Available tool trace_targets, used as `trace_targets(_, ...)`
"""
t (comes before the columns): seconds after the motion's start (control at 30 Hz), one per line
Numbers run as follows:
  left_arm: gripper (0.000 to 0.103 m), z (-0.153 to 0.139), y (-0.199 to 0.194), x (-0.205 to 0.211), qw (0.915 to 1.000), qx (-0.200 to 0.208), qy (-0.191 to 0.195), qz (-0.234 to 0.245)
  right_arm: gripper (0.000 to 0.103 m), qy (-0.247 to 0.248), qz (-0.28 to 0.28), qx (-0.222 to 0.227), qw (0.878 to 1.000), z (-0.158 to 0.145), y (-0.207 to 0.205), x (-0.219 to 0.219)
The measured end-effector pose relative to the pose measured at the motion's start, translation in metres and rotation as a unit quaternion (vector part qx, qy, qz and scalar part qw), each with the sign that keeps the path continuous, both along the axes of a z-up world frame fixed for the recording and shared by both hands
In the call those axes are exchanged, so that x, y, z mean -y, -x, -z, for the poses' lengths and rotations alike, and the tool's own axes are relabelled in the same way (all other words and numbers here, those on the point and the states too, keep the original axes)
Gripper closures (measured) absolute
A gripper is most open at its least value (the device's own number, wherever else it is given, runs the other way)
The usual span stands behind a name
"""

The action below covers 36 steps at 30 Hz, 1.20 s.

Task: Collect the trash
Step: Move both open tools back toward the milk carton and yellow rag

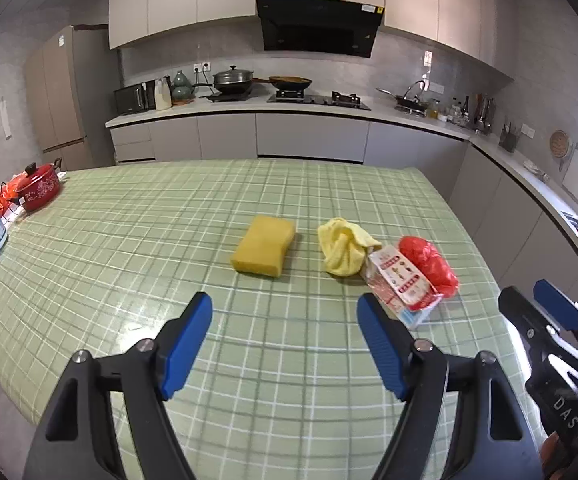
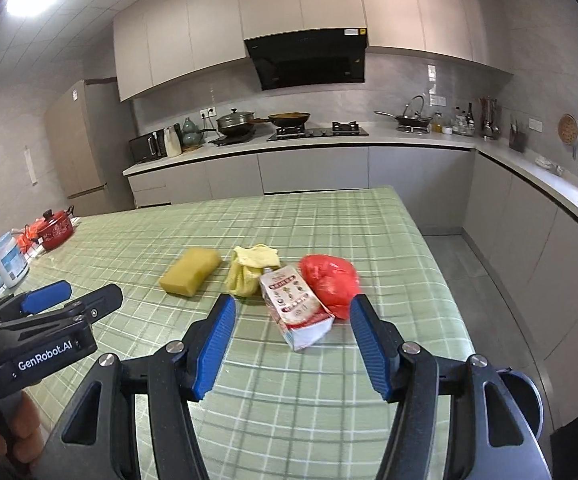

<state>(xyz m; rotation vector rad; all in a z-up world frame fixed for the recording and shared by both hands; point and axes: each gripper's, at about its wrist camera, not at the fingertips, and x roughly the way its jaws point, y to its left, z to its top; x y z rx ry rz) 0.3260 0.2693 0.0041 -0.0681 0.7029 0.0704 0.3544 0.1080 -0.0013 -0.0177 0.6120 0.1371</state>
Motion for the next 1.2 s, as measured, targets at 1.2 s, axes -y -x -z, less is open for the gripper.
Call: trace_targets(1.2,0.027,0.063,-0.114,-0.030,0.9969,-0.078,-0.008,0.011,0.041,0.008,-0.036,-0.098,0.995,0.104,-0.140,-0.016)
